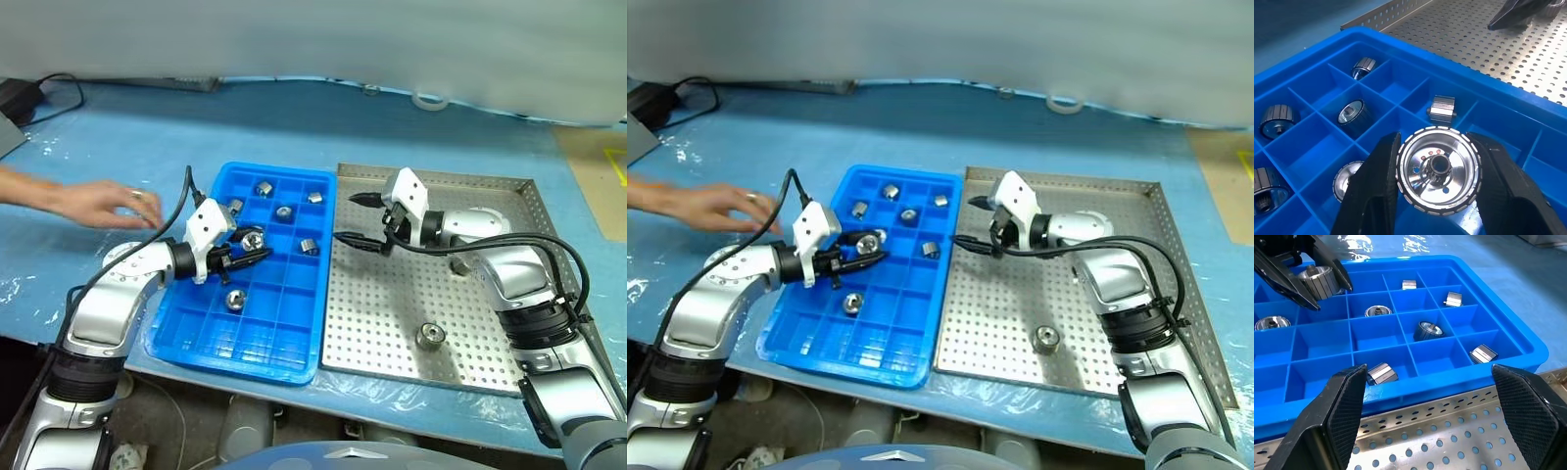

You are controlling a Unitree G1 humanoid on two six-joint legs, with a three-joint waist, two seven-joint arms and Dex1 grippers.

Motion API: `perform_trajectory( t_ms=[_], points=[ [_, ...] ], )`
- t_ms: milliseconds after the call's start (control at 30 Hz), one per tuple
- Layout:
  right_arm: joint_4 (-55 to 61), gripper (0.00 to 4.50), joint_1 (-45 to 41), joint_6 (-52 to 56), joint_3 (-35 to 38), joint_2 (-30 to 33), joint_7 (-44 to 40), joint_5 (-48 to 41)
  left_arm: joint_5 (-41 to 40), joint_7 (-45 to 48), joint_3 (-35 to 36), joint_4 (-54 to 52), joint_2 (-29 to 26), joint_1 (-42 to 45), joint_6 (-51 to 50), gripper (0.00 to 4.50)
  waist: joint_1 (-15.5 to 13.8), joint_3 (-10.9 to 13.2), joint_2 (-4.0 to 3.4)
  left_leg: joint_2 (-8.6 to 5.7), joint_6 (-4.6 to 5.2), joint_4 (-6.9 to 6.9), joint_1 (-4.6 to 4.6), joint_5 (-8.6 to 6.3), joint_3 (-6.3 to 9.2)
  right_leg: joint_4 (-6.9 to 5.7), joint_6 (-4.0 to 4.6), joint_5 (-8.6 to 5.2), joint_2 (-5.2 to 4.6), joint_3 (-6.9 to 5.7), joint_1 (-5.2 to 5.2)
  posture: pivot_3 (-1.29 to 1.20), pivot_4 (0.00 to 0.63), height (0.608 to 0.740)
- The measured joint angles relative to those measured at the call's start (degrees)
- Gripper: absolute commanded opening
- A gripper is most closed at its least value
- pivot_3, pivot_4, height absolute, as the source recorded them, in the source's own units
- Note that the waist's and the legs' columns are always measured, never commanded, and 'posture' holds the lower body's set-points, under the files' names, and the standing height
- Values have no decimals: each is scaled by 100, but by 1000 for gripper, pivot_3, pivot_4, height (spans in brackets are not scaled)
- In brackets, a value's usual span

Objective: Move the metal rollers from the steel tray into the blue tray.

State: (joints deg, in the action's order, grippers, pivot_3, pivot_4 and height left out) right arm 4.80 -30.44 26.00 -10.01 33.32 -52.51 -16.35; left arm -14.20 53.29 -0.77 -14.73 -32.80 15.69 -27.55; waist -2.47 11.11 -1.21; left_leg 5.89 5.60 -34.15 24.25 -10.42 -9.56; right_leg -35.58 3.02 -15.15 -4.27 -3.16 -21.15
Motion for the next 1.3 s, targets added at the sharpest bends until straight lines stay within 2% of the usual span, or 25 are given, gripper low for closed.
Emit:
perform_trajectory(
  t_ms=[433, 500, 633, 900, 1067, 1300],
  points=[
    [56, 4267, 302, -3, 33, 6, 133, 77, 162, -112, -466, 619, 76, 1, 344, 1710, 26, 0, 0, 1, -11, 12, -8, 8, 0, -3, 0, 0, 1, 1, -2, -82, 150, 740],
    [62, 4267, 330, -3, 34, 6, 162, 99, 159, -110, -490, 638, 107, 26, 345, 2426, 22, 0, 0, 1, -11, 12, -8, 8, 0, -2, 0, 0, 1, 1, 0, -85, 150, 740],
    [122, 4267, 349, 0, 34, 6, 219, 111, 166, -177, -578, 676, 149, 199, 296, 3556, 26, 0, 0, 1, -12, 11, -9, 9, 0, -6, 0, 0, 1, 1, -1, -89, 150, 740],
    [179, 4267, 430, 25, 37, 7, 289, 118, 153, -215, -676, 527, 149, 366, 174, 3556, 42, 0, 0, 1, -11, 12, -9, 10, 0, -6, 0, 0, 1, 1, -2, -110, 150, 740],
    [196, 4267, 409, 32, 154, 8, 346, 93, -133, -201, -648, 514, 378, 758, 96, 3556, 30, 0, 0, 1, -8, 10, -10, 12, -1, -6, 0, 0, 1, 1, 3, -128, 150, 740],
    [203, 4267, 367, 54, 548, 215, 359, 48, 30, -160, -880, 1332, 731, 1364, 428, 3556, 72, 0, 1, 1, 0, 11, -10, 16, -3, -6, 0, 0, 1, 3, 0, -165, 150, 740]
  ],
)
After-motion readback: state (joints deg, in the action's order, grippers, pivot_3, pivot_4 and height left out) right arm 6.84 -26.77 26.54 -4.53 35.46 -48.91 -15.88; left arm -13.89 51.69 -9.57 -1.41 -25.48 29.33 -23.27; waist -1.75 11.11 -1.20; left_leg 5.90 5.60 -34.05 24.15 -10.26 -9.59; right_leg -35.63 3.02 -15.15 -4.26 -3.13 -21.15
